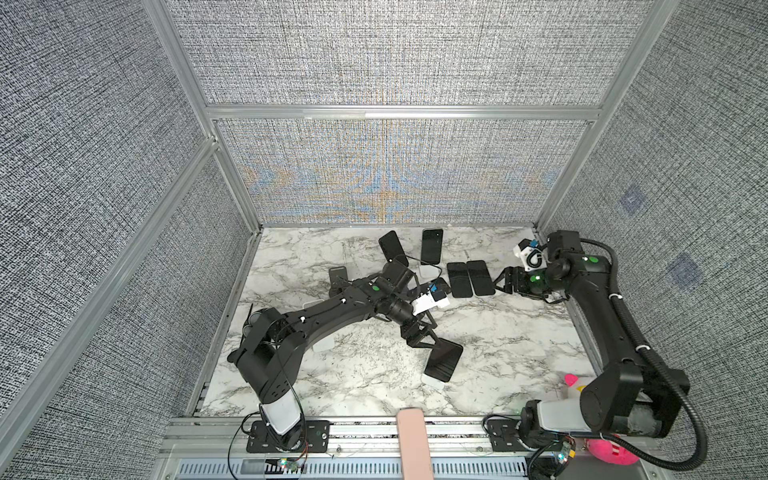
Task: Remove the phone from the phone stand
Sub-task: 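Grasp the phone on the near white stand with the left gripper while the right withdraws, then lift the black phone up off the white stand with the left gripper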
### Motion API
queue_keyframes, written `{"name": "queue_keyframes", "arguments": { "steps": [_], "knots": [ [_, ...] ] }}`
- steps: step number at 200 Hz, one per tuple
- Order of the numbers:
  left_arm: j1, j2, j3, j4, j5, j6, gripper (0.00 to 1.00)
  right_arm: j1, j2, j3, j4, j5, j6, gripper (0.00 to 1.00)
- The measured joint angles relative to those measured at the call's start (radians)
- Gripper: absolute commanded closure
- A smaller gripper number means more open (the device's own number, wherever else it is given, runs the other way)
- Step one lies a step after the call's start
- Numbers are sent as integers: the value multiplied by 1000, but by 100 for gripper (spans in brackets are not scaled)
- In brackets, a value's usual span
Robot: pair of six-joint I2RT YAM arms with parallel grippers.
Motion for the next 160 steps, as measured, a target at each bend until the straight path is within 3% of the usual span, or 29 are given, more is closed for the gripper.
{"name": "queue_keyframes", "arguments": {
  "steps": [34, 64, 130, 160],
  "knots": [
    [-10, 53, 34, -8, 0, 1, 31, 0, -16, 24, -23, 23, 3, 25],
    [-17, 76, 45, -8, 6, 0, 53, 0, -35, 34, -42, 48, 4, 26],
    [-27, 106, 65, -40, 47, 10, 79, 0, -28, 34, -59, 79, 7, 26],
    [-32, 108, 65, -44, 52, 13, 84, 0, -25, 34, -59, 86, 7, 26]
  ]
}}
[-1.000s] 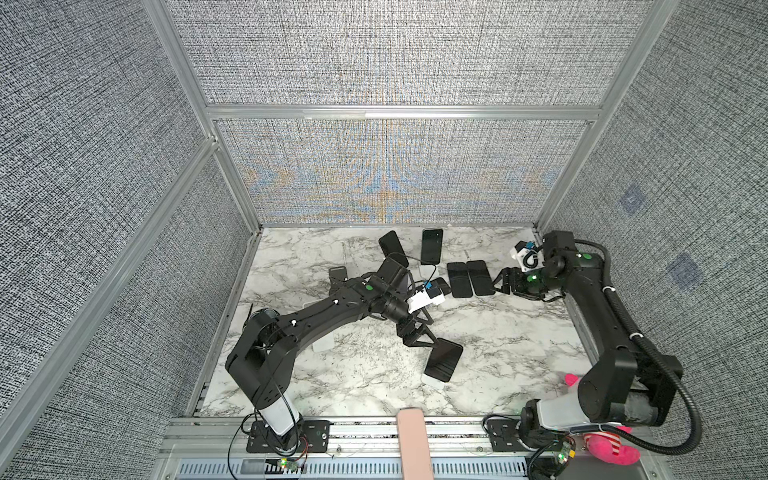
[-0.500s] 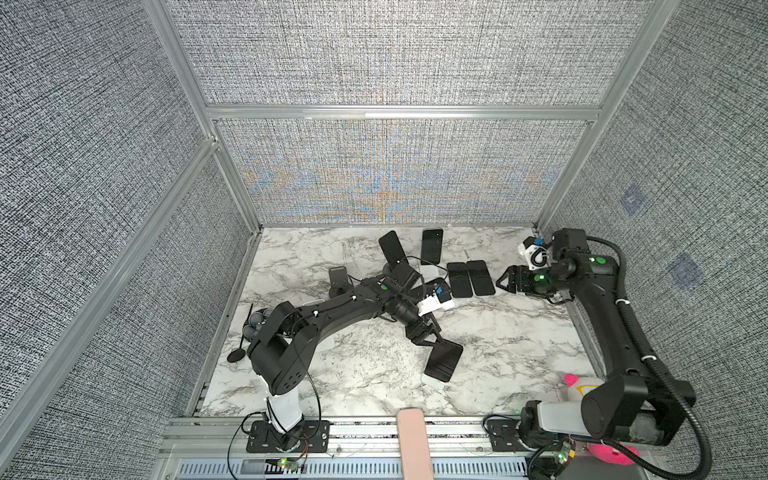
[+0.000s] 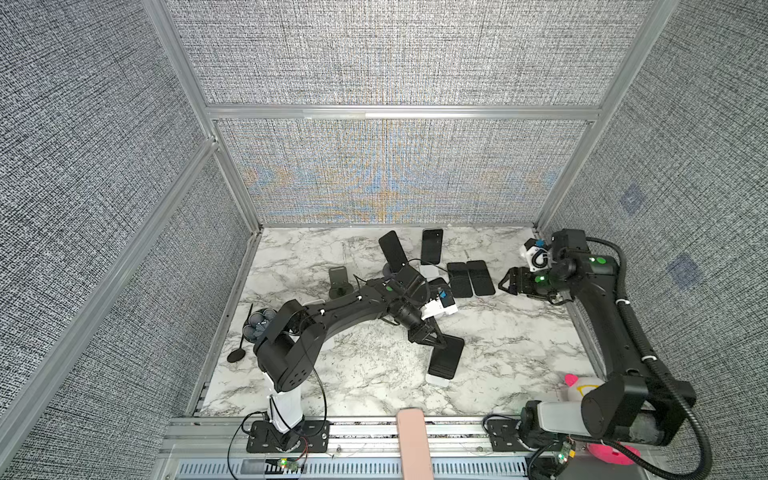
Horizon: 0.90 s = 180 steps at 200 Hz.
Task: Remove the phone from the phone stand
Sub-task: 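Lift the black phone up off the white stand with the left gripper, then carry the phone to the right gripper and close the right gripper on it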
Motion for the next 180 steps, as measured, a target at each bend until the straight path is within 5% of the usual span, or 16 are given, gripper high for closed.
{"name": "queue_keyframes", "arguments": {
  "steps": [42, 85, 180],
  "knots": [
    [5, -11, -4, 34, -25, -19, 100, 8, -1, 0, 1, 0, 4, 26],
    [10, -65, -36, 120, -37, -146, 100, 77, -41, 1, -13, 1, 4, 26],
    [103, -18, 170, 195, -120, -653, 100, 359, -149, 28, -72, 9, -75, 18]
  ]
}}
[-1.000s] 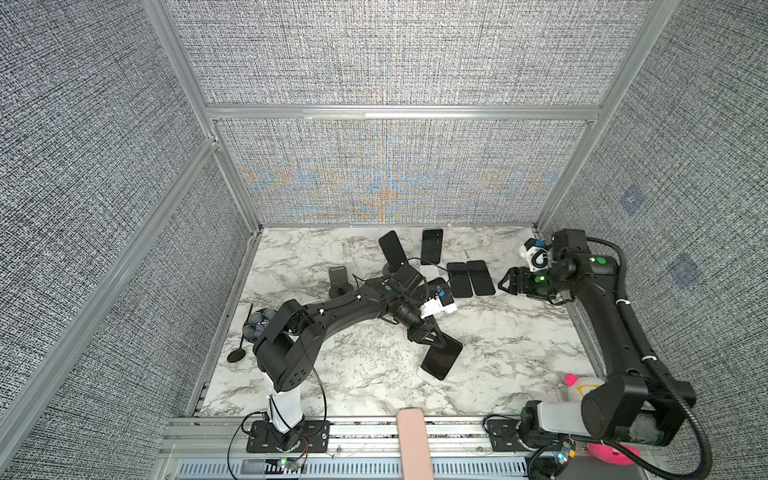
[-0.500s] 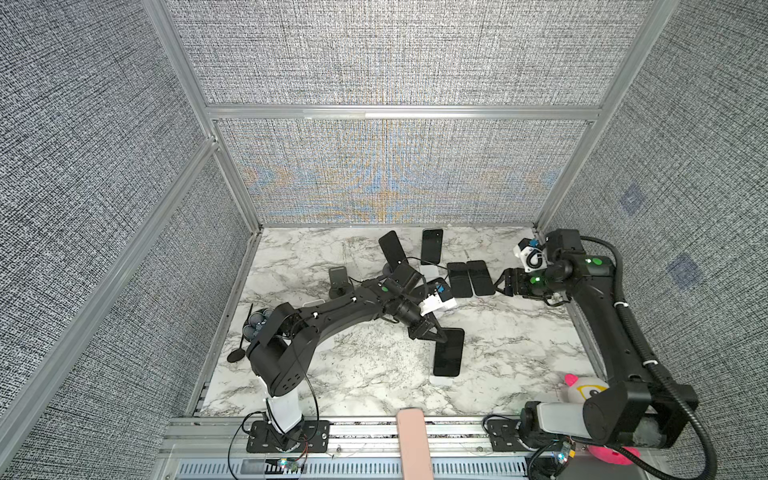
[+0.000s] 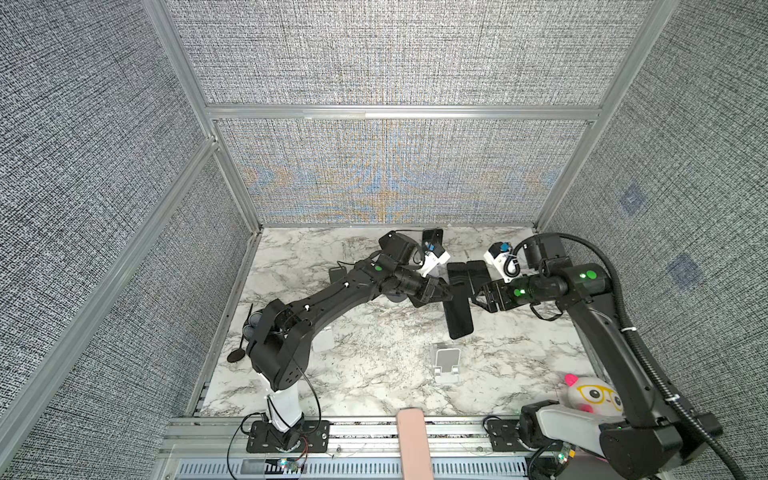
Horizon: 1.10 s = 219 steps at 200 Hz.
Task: Remove the phone from the phone stand
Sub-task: 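Carry the phone to the right gripper and close the right gripper on it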
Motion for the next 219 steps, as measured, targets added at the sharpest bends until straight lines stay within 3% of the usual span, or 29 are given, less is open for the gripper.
{"name": "queue_keyframes", "arguments": {
  "steps": [55, 123, 219],
  "knots": [
    [19, 13, 20, 57, 63, -166, 100, 121, 0, -117, 123, 55, -26, 13],
    [29, 36, 34, 78, 69, -241, 100, 199, 82, -166, 327, 136, 28, 14],
    [55, 50, -19, 201, 42, -372, 100, 206, 151, -152, 365, 177, 93, 38]
  ]
}}
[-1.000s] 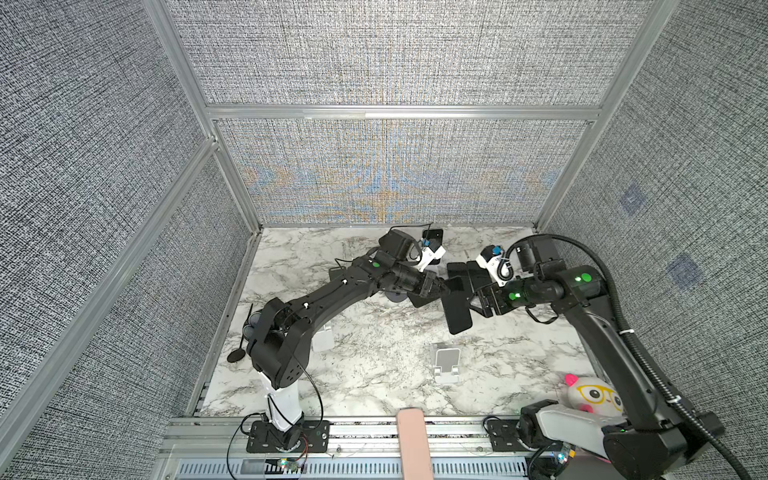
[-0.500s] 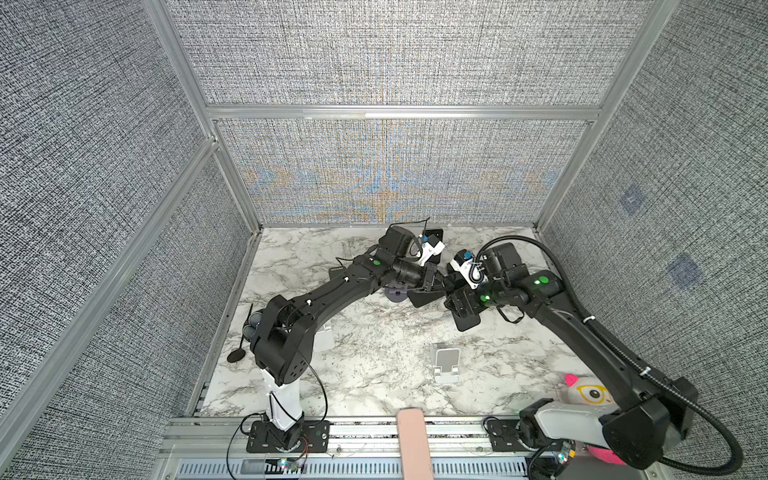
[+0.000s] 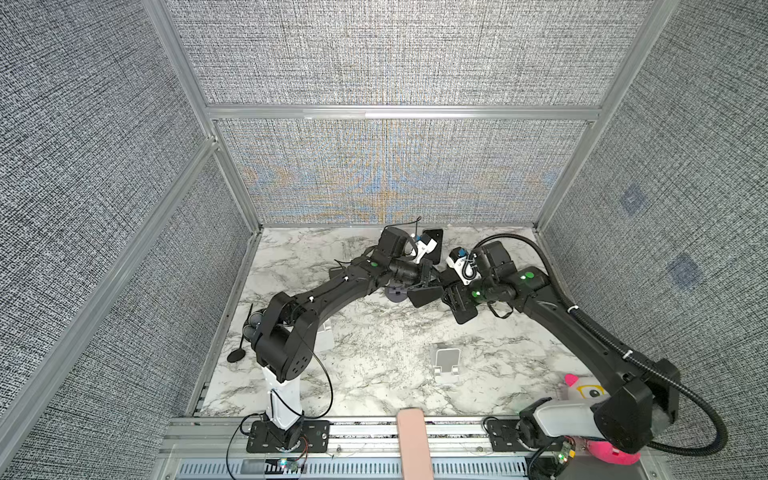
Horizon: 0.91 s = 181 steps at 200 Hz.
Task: Remove the phone from the phone stand
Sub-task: 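Carry the phone to the right gripper and close the right gripper on it, then lay the phone flat beside the others with the right gripper while the left releases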
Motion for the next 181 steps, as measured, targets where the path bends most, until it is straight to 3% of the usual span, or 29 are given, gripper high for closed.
{"name": "queue_keyframes", "arguments": {
  "steps": [54, 84, 100, 148, 181],
  "knots": [
    [2, -1, -27, 76, 1, -25, 96, -6, 11, 26, -18, 5, -19, 43],
    [8, -1, -40, 120, 6, -40, 78, -16, 24, 39, -20, -4, -40, 48],
    [8, -1, -46, 143, 19, -41, 73, -32, 29, 39, -21, 3, -42, 52],
    [22, -10, -63, 169, 29, -39, 65, -115, 48, 42, -21, -14, -50, 55],
    [39, -56, -74, 123, -8, 38, 60, -243, 116, 77, -23, -10, -75, 55]
  ]
}}
